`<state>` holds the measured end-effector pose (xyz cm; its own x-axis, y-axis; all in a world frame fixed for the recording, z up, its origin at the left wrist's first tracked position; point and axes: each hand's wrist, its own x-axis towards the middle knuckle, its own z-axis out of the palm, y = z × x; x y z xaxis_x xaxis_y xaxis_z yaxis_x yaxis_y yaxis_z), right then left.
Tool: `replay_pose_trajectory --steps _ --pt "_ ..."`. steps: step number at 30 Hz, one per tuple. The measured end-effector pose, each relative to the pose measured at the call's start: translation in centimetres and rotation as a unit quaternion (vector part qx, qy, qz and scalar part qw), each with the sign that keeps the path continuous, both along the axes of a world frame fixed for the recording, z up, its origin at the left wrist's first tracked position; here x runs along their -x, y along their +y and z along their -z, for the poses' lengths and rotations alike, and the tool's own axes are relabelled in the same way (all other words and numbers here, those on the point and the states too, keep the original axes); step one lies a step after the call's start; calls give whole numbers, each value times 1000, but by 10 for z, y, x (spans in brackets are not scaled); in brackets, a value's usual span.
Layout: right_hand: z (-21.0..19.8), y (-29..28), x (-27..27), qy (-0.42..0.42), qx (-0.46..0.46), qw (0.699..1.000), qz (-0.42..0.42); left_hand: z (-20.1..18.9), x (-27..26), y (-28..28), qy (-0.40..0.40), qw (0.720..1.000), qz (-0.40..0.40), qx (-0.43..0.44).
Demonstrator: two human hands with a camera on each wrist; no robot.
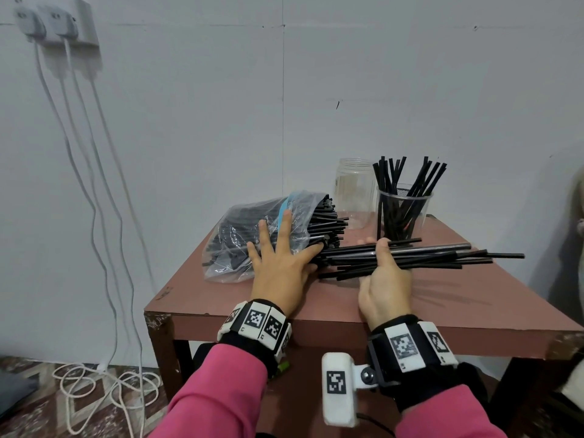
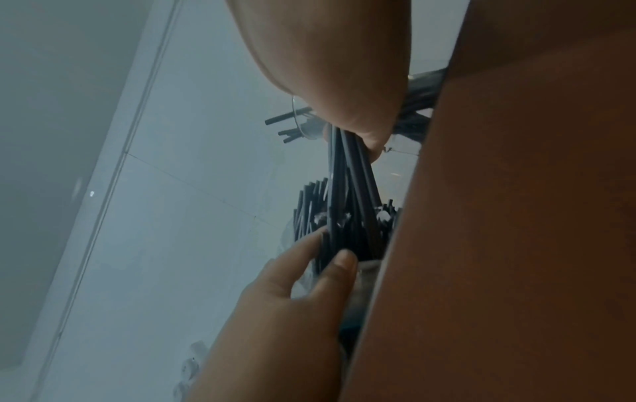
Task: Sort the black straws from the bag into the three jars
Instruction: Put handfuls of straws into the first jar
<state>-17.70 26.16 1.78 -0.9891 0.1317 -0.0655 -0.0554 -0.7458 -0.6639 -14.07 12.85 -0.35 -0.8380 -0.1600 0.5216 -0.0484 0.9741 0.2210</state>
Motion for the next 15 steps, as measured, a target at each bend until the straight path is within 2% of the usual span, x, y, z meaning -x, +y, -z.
replay_pose_trajectory --steps 11,15 --pt "-29 51 5 88 -42 994 47 -1 -2 0 27 1000 4 -2" --pt "-42 62 6 116 -54 990 64 1 -3 -2 79 997 17 9"
